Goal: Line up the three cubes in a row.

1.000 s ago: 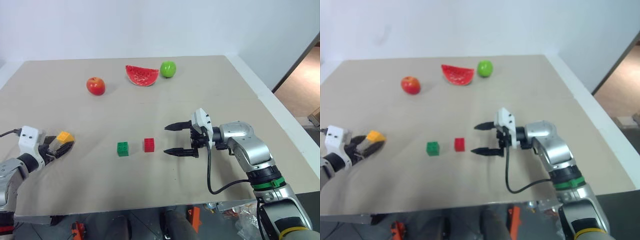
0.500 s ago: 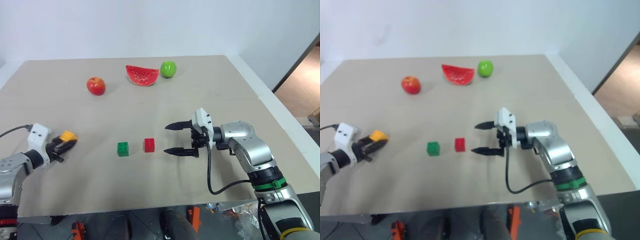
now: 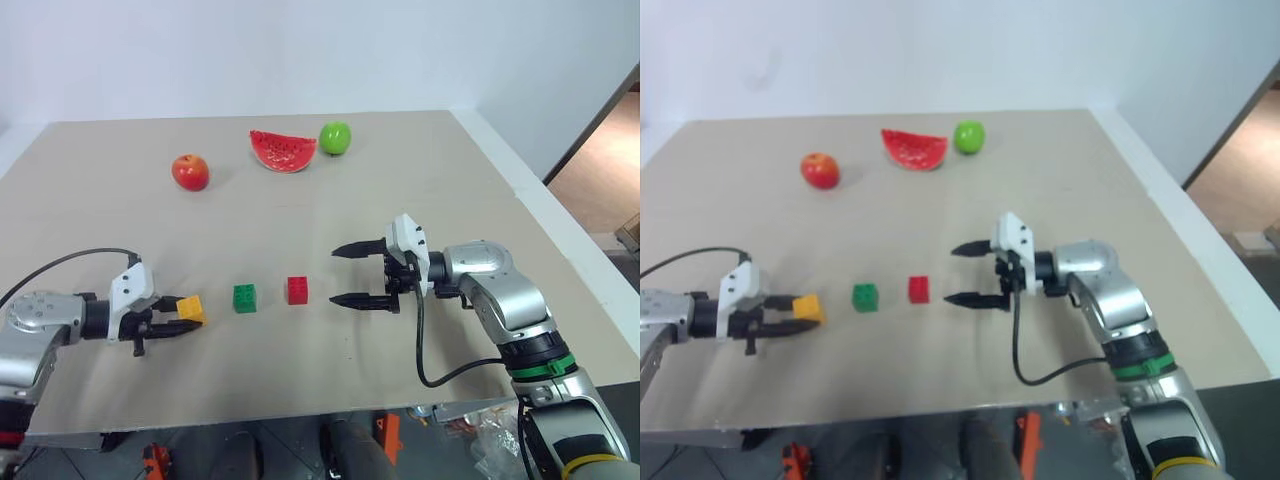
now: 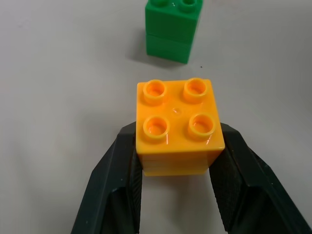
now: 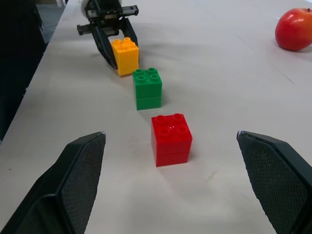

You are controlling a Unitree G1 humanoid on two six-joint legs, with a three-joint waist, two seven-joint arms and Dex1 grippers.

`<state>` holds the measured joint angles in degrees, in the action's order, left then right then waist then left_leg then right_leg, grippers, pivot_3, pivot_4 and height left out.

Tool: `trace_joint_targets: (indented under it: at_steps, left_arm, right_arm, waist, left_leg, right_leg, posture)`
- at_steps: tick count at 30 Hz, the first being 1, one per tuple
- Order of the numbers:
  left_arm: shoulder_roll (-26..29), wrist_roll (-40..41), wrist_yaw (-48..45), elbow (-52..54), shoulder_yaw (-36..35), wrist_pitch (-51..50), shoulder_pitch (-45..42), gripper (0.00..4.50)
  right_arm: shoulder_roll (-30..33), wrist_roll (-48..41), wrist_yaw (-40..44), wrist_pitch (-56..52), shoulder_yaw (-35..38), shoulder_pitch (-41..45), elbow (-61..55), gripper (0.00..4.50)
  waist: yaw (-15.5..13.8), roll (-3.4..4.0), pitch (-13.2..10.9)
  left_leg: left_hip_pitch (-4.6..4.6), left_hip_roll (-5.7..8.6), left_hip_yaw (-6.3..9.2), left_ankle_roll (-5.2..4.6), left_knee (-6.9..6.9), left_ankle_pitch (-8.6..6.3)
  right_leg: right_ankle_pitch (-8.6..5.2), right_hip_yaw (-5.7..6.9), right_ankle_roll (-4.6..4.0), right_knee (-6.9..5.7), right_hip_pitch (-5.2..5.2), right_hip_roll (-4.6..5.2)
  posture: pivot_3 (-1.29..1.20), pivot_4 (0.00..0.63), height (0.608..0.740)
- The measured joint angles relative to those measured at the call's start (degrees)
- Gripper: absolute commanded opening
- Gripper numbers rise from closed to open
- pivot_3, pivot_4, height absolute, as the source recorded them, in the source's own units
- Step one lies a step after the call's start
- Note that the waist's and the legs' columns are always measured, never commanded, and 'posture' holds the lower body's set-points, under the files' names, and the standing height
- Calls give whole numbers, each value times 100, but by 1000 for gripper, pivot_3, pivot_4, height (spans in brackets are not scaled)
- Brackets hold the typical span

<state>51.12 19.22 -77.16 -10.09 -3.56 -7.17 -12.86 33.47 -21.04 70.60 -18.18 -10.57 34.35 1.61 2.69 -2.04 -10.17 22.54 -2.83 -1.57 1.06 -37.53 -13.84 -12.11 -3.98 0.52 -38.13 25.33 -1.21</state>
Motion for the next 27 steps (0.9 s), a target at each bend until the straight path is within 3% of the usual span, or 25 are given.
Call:
trace_joint_targets:
  at_steps: [5,27]
  left_arm:
    - [2,-148,-431,-675,182,367,-532,1339]
    - [95,-533,-1126,-1654,365,1465,-1273,1339]
  right_arm:
    - [65,-4,-84,-89,4,-10,-128,4500]
    - [260,-238,-29,-541,159,-177,-652,4500]
  waist:
    - [-3,0,0]
    - [-3,0,0]
  left_leg:
    - [8,-1,1,-2,1,-3]
    - [8,-2,2,-4,0,-4]
  right_leg:
    - [-6,0,2,0,4,0]
    - [-7,0,3,-1,4,-2]
  posture:
    - [0,150,740]
    - [0,150,740]
